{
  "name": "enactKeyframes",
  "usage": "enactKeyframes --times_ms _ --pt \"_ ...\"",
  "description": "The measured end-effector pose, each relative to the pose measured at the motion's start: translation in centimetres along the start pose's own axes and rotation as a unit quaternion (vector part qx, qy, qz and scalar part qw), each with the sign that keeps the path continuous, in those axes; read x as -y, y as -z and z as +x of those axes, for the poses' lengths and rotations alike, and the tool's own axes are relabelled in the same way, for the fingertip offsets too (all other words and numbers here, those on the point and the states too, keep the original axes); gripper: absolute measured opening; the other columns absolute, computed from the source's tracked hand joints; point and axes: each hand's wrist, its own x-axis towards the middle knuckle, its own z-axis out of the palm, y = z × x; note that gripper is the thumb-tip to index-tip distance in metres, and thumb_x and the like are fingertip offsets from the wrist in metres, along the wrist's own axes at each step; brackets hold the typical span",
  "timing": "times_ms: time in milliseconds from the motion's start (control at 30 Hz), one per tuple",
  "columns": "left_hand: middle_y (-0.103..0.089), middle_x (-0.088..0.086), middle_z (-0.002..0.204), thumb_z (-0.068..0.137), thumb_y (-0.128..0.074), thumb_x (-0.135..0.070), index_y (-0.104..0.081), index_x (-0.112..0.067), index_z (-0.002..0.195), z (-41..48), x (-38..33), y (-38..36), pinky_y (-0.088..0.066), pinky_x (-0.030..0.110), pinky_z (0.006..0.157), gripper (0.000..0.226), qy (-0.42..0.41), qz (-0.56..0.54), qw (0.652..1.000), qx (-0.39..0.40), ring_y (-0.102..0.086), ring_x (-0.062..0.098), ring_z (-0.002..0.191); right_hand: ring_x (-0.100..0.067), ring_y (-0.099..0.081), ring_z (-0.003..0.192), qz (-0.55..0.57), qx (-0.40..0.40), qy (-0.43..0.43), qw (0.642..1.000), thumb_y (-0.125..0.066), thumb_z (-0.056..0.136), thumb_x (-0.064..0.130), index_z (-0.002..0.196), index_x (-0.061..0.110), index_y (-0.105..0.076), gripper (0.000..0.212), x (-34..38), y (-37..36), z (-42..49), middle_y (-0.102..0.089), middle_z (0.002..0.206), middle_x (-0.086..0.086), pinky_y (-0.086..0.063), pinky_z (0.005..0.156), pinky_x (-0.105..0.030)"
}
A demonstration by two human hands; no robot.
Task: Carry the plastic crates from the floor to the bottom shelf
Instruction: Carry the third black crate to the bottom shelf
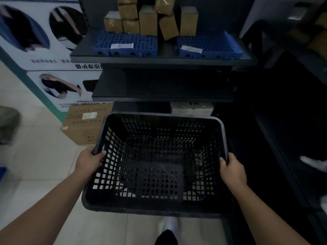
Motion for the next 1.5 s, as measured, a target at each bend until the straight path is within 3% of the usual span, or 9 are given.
enactKeyframes --times_ms 133,233,400,700,1067,1333,1433,1500 --pt "-0.072 0.011 0.07 0.089 -0.07 -0.025 -0.066 -0.011 0.088 4.9 0.0 -3.5 -0.052 0.037 0.061 0.015 0.032 0.034 0.999 -0.005 -0.068 0.03 0.059 -0.032 -0.062 0.077 -0.021 0.024 -0.006 0.999 -0.044 0.099 0.036 0.123 0.011 -0.051 0.036 1.0 -3.2 6.1 -0.066 0.096 -0.013 -0.052 0.063 -0.037" --pt "-0.07 0.01 0.066 0.089 -0.07 -0.025 -0.065 -0.01 0.086 7.4 0.6 -5.2 -0.05 0.036 0.057 0.016 0.045 0.051 0.998 -0.014 -0.067 0.029 0.056 -0.026 -0.056 0.067 -0.029 0.037 -0.005 0.999 -0.045 0.099 0.036 0.112 0.013 -0.053 0.028 1.5 -5.2 9.2 -0.058 0.08 -0.004 -0.051 0.059 -0.035" --pt "-0.07 0.011 0.075 0.09 -0.07 -0.023 -0.067 -0.006 0.092 10.5 1.1 -7.1 -0.047 0.034 0.055 0.018 0.069 0.048 0.996 0.009 -0.068 0.031 0.062 -0.025 -0.058 0.062 -0.047 0.056 -0.01 0.997 -0.044 0.099 0.036 0.094 0.014 -0.051 0.023 2.3 -7.4 12.3 -0.06 0.075 -0.007 -0.054 0.058 -0.037" --pt "-0.069 0.007 0.072 0.091 -0.068 -0.026 -0.064 -0.01 0.092 14.9 0.7 -9.6 -0.044 0.031 0.053 0.016 0.076 0.066 0.993 0.056 -0.065 0.026 0.057 -0.025 -0.056 0.061 -0.06 0.053 -0.041 0.996 -0.044 0.098 0.034 0.094 0.013 -0.05 0.022 2.6 -9.3 14.6 -0.058 0.073 -0.006 -0.053 0.059 -0.037" --pt "-0.069 0.007 0.068 0.091 -0.066 -0.027 -0.059 -0.017 0.082 16.3 1.5 -10.5 -0.046 0.034 0.057 0.015 0.097 0.09 0.99 0.048 -0.066 0.028 0.059 -0.031 -0.06 0.065 -0.071 0.107 -0.051 0.99 -0.043 0.099 0.032 0.095 0.01 -0.047 0.023 3.5 -10.2 16.8 -0.061 0.076 -0.012 -0.055 0.064 -0.043" --pt "-0.068 0.007 0.069 0.092 -0.065 -0.024 -0.06 -0.014 0.087 16.2 1.6 -10.6 -0.046 0.033 0.056 0.013 0.1 0.096 0.988 0.061 -0.064 0.025 0.056 -0.028 -0.059 0.064 -0.084 0.121 -0.061 0.987 -0.041 0.1 0.032 0.093 0.012 -0.044 0.021 3.2 -10.4 17.2 -0.062 0.076 -0.013 -0.055 0.063 -0.041" --pt "-0.069 0.006 0.075 0.09 -0.066 -0.029 -0.062 -0.011 0.096 16.3 1.4 -10.5 -0.045 0.035 0.06 0.019 0.1 0.131 0.984 0.071 -0.066 0.027 0.066 -0.029 -0.06 0.068 -0.102 0.124 -0.069 0.985 -0.044 0.098 0.034 0.104 0.011 -0.046 0.024 3.3 -10.4 17.6 -0.064 0.085 -0.015 -0.055 0.064 -0.041" --pt "-0.068 0.008 0.092 0.087 -0.07 -0.03 -0.059 -0.011 0.11 16.1 0.8 -10.3 -0.045 0.038 0.069 0.031 0.083 0.168 0.98 0.071 -0.063 0.03 0.08 -0.036 -0.061 0.093 -0.106 0.131 -0.071 0.983 -0.047 0.096 0.04 0.131 0.012 -0.041 0.045 3.6 -10.1 17.7 -0.06 0.112 -0.019 -0.054 0.076 -0.044"
